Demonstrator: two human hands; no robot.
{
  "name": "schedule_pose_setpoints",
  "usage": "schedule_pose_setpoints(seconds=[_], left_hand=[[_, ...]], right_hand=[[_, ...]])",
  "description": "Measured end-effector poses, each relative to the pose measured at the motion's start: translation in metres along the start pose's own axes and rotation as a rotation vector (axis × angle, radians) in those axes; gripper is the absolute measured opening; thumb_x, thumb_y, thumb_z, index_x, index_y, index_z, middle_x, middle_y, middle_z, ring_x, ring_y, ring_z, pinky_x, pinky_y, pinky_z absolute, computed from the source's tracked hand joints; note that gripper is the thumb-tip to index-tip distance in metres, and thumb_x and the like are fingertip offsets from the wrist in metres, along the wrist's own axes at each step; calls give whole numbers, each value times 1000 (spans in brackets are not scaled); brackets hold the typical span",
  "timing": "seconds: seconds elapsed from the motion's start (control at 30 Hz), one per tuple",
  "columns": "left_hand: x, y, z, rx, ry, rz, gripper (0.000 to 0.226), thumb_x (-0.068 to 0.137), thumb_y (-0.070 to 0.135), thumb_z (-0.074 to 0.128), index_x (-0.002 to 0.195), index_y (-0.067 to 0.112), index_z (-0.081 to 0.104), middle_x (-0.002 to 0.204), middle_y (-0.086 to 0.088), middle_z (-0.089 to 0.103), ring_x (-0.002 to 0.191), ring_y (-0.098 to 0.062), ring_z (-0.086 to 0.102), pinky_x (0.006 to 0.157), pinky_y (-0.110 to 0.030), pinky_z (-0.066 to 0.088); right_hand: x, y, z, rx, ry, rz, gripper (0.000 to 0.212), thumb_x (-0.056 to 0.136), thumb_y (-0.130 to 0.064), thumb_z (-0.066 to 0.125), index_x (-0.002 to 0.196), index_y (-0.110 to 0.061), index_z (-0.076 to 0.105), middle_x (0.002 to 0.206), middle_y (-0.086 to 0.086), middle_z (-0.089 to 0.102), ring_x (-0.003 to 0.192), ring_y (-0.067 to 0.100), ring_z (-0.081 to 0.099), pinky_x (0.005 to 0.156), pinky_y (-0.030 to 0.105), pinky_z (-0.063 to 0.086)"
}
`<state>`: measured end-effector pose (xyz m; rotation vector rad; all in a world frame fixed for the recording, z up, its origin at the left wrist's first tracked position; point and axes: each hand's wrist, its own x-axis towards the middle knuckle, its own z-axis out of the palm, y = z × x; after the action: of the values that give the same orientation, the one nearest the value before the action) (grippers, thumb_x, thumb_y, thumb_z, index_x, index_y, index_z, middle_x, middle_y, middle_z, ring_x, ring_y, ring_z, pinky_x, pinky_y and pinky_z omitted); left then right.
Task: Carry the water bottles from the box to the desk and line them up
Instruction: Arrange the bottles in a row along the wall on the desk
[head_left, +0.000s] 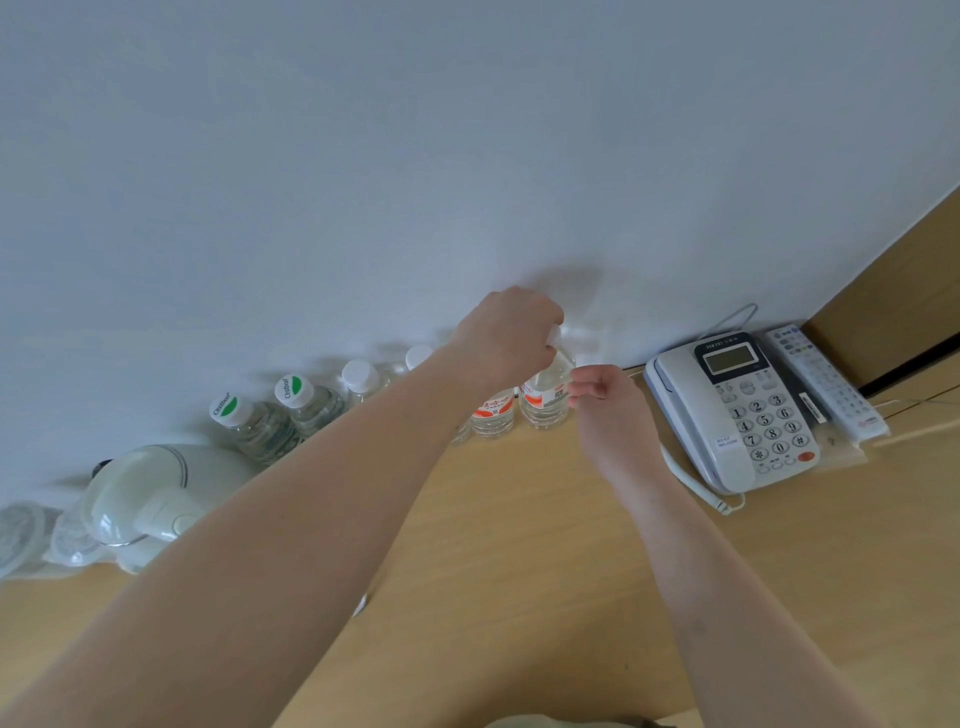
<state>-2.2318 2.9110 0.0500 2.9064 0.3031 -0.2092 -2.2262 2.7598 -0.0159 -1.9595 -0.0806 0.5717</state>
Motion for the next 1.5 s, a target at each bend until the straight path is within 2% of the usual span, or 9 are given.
schedule_pose_setpoints(seconds=[0.2,0.43,0.53,0.7,0.8,1.03,1.17,1.27,1.5], left_hand=[[-1,-5,-5,-10,-43,-13,42,99,17,56,140,25,59,136,-2,58,128,-26,53,96,-36,45],[4,4,-4,40,-67,-10,50,101,3,47,144,27,55,140,-3,55,127,-28,53,92,-34,43],[4,6,-4,37,-66,-4,51,99,1,47,143,26,55,139,-3,55,124,-28,54,88,-34,42],[8,10,2,42,-59,-15,38,100,25,61,137,19,57,130,-7,58,119,-30,57,85,-34,44],[11,10,6,22,-41,-34,38,101,35,62,133,15,59,127,-10,59,118,-31,57,83,-34,44],[12,7,10,10,-47,-20,31,101,22,61,131,16,62,127,-9,59,116,-33,58,87,-37,48],[9,7,6,7,-76,-6,38,100,8,58,136,20,60,131,-7,57,119,-31,57,89,-36,47],[7,7,2,11,-103,15,46,96,-3,50,134,20,61,132,-5,56,118,-28,57,90,-37,49],[4,7,-3,56,-102,24,48,94,-8,46,130,20,61,133,-4,54,118,-27,52,82,-32,41]], right_hand=[[0,-1,0,-22,-2,7,40,89,-4,39,111,-29,61,105,-15,67,97,7,62,64,24,40],[0,-3,4,-17,-5,4,39,92,-5,41,117,-28,60,108,-11,69,96,2,61,63,22,39],[0,-3,4,-20,-9,-1,38,92,-6,42,115,-31,58,112,-10,69,100,7,61,65,24,40],[1,-6,3,2,-7,1,39,91,-5,42,118,-27,61,112,-6,69,105,12,62,67,25,40],[0,-6,1,3,-4,7,39,92,-6,43,119,-27,60,112,-10,69,101,7,61,67,24,40],[0,-8,-6,7,5,12,37,93,-4,43,119,-25,59,106,-16,67,91,-2,57,66,24,40],[-1,-8,-6,7,0,18,36,94,-6,43,119,-27,57,117,-10,66,96,6,59,67,27,41],[-1,-8,-7,-4,-6,12,36,94,-7,44,121,-28,57,117,-11,66,96,2,58,67,27,41],[0,-10,-8,-14,9,11,40,93,-6,41,123,-26,57,116,-10,66,93,-2,57,65,24,40]])
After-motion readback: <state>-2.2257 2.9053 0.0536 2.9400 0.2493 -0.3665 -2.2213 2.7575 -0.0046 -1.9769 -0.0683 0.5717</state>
